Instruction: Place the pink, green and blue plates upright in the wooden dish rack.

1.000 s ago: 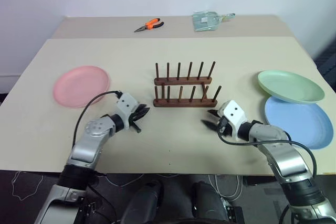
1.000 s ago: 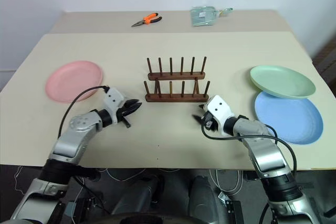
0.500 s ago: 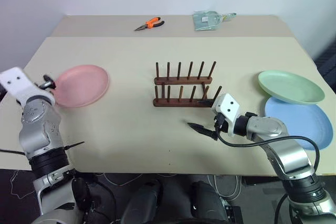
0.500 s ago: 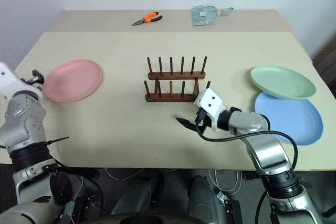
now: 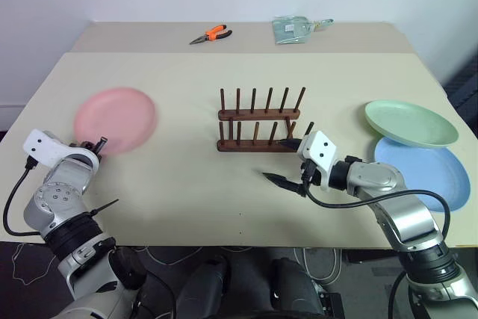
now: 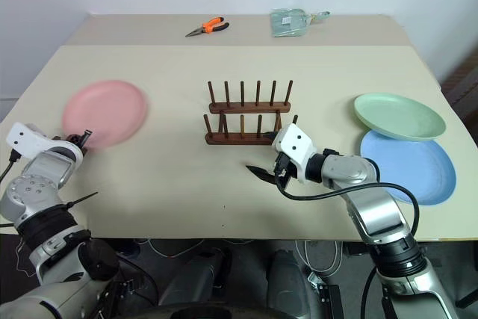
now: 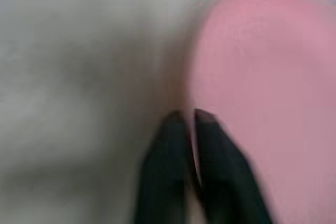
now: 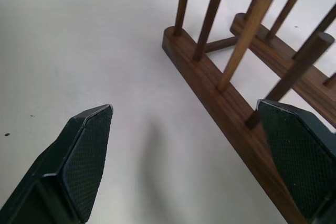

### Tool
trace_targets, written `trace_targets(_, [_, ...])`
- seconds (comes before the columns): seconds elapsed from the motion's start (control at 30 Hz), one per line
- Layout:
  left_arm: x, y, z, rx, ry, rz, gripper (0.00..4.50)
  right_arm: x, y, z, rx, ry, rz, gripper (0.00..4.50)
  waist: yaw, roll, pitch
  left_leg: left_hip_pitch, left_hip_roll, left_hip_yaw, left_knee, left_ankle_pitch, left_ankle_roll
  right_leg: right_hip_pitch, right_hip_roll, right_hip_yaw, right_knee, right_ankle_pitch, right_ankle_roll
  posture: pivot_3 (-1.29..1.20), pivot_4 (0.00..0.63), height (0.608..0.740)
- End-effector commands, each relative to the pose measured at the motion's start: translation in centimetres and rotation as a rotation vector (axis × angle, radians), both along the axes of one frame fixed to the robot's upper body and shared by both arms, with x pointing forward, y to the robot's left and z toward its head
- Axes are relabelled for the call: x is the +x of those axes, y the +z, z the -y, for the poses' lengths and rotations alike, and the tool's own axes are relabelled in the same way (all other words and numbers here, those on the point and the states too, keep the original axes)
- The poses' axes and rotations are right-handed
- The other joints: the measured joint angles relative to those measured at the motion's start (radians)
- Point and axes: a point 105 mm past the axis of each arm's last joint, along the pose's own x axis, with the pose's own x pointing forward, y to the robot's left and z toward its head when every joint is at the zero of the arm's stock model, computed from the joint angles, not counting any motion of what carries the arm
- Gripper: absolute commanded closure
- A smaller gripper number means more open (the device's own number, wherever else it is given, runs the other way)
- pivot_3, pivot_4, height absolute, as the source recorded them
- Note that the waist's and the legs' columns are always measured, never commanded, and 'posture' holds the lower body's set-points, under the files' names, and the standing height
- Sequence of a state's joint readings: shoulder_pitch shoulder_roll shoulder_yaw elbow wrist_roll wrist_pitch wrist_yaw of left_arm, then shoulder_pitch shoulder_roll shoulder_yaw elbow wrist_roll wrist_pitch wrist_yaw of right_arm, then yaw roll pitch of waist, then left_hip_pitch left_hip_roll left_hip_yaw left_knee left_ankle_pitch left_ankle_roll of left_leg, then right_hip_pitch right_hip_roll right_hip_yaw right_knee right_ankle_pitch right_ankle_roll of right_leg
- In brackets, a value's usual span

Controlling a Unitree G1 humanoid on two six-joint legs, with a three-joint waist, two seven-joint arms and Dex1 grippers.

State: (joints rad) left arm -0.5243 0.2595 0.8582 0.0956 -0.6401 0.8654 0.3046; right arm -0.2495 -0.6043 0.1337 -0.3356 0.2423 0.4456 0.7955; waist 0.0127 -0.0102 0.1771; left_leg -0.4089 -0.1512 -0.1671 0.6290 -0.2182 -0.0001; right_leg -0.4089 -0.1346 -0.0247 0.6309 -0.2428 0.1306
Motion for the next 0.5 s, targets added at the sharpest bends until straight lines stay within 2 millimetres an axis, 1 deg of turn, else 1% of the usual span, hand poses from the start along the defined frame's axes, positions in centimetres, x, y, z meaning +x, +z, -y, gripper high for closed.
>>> trace_targets(0.03, [0.9, 2.5, 0.5, 0.077, -0.061, 0.078, 4.46, 0.1, 1.7, 0.3, 0.028, -0.007, 0.041, 0.00, 0.000, 0.000, 0.000, 0.000, 0.000, 0.000, 0.000, 0.000, 0.000, 0.000, 0.000, 0.000, 0.000, 0.000, 0.000, 0.00, 0.150, 0.738])
trace_targets(0.07, [1.4, 3.4, 1.0, 0.127, -0.094, 0.113, 4.46, 0.2, 2.2, 0.3, 0.022, -0.006, 0.062, 0.00, 0.001, 0.000, 0.000, 0.000, 0.000, 0.000, 0.000, 0.000, 0.000, 0.000, 0.000, 0.000, 0.000, 0.000, 0.000, 0.00, 0.150, 0.738])
trace_targets(0.1, [1.8, 5.0, 1.7, 0.195, -0.125, 0.169, 4.46, 0.3, 2.8, 0.2, 0.007, -0.005, 0.100, 0.00, 0.001, 0.000, 0.000, 0.000, 0.000, 0.000, 0.000, 0.000, 0.000, 0.000, 0.000, 0.000, 0.000, 0.000, 0.000, 0.00, 0.150, 0.738])
trace_targets(0.13, [2.3, 7.0, 2.8, 0.265, -0.177, 0.238, 4.46, 0.5, 3.8, 0.0, -0.006, -0.001, 0.150, 0.00, 0.001, 0.000, 0.000, 0.000, 0.000, 0.000, 0.000, 0.000, 0.000, 0.000, 0.000, 0.000, 0.000, 0.000, 0.000, 0.00, 0.150, 0.738])
trace_targets(0.17, [2.8, 8.8, 4.1, 0.327, -0.227, 0.304, 4.46, 0.7, 4.9, -0.4, -0.016, 0.011, 0.204, 0.00, 0.001, -0.001, 0.001, 0.000, 0.000, 0.000, 0.000, 0.000, 0.000, 0.000, 0.000, 0.000, 0.000, 0.000, 0.000, 0.00, 0.150, 0.738])
trace_targets(0.2, [3.4, 11.2, 6.1, 0.408, -0.297, 0.377, 4.46, 0.9, 6.5, -1.2, -0.027, 0.036, 0.285, 0.00, 0.001, -0.001, 0.001, -0.001, 0.000, 0.000, 0.001, 0.000, 0.000, -0.001, 0.000, 0.000, 0.000, 0.001, -0.001, 0.00, 0.150, 0.738])
trace_targets(0.23, [3.7, 13.0, 7.9, 0.461, -0.354, 0.434, 4.46, 1.0, 7.8, -1.9, -0.037, 0.057, 0.352, 0.00, 0.001, -0.002, 0.002, -0.001, 0.000, 0.000, 0.001, 0.000, -0.001, -0.001, 0.000, 0.000, 0.000, 0.001, -0.001, 0.00, 0.150, 0.738])
trace_targets(0.27, [3.9, 14.0, 9.0, 0.493, -0.386, 0.467, 4.46, 1.1, 8.5, -2.3, -0.044, 0.070, 0.393, 0.00, 0.001, -0.002, 0.002, -0.002, 0.000, 0.000, 0.001, 0.000, -0.001, -0.001, 0.000, 0.000, 0.000, 0.001, -0.001, 0.00, 0.150, 0.738])
trace_targets(0.3, [4.1, 15.4, 10.8, 0.517, -0.429, 0.513, 4.46, 1.3, 9.5, -3.0, -0.065, 0.082, 0.462, 0.00, 0.002, -0.003, 0.002, -0.002, 0.000, 0.000, 0.001, 0.000, -0.002, -0.001, 0.000, 0.000, 0.000, 0.001, -0.002, 0.00, 0.150, 0.738])
trace_targets(0.33, [4.3, 16.2, 11.8, 0.528, -0.453, 0.540, 4.46, 1.5, 10.1, -3.4, -0.081, 0.089, 0.504, 0.00, 0.001, -0.003, 0.002, -0.002, 0.000, 0.000, 0.001, 0.000, -0.002, 0.000, 0.000, 0.000, -0.001, 0.001, -0.002, 0.00, 0.150, 0.738])
trace_targets(0.4, [4.4, 18.4, 15.4, 0.598, -0.550, 0.613, 4.46, 2.4, 11.5, -4.6, -0.149, 0.093, 0.642, 0.00, -0.002, -0.003, 0.002, -0.002, 0.000, 0.000, 0.000, 0.001, -0.001, 0.000, 0.000, 0.000, -0.002, 0.001, -0.001, 0.00, 0.150, 0.738])
trace_targets(0.43, [4.3, 19.2, 17.0, 0.613, -0.588, 0.643, 4.46, 2.9, 11.8, -5.1, -0.199, 0.091, 0.707, 0.00, -0.004, -0.003, 0.002, -0.001, 0.000, 0.001, 0.000, 0.002, -0.004, 0.000, 0.000, 0.000, -0.002, 0.001, -0.001, 0.00, 0.150, 0.738])
trace_targets(0.5, [4.2, 20.1, 19.2, 0.622, -0.636, 0.682, 4.46, 3.9, 11.8, -5.6, -0.290, 0.086, 0.802, 0.00, -0.006, -0.003, 0.002, -0.001, 0.000, 0.001, 0.000, 0.003, -0.006, -0.001, 0.000, 0.000, -0.001, 0.001, -0.001, 0.00, 0.150, 0.738])
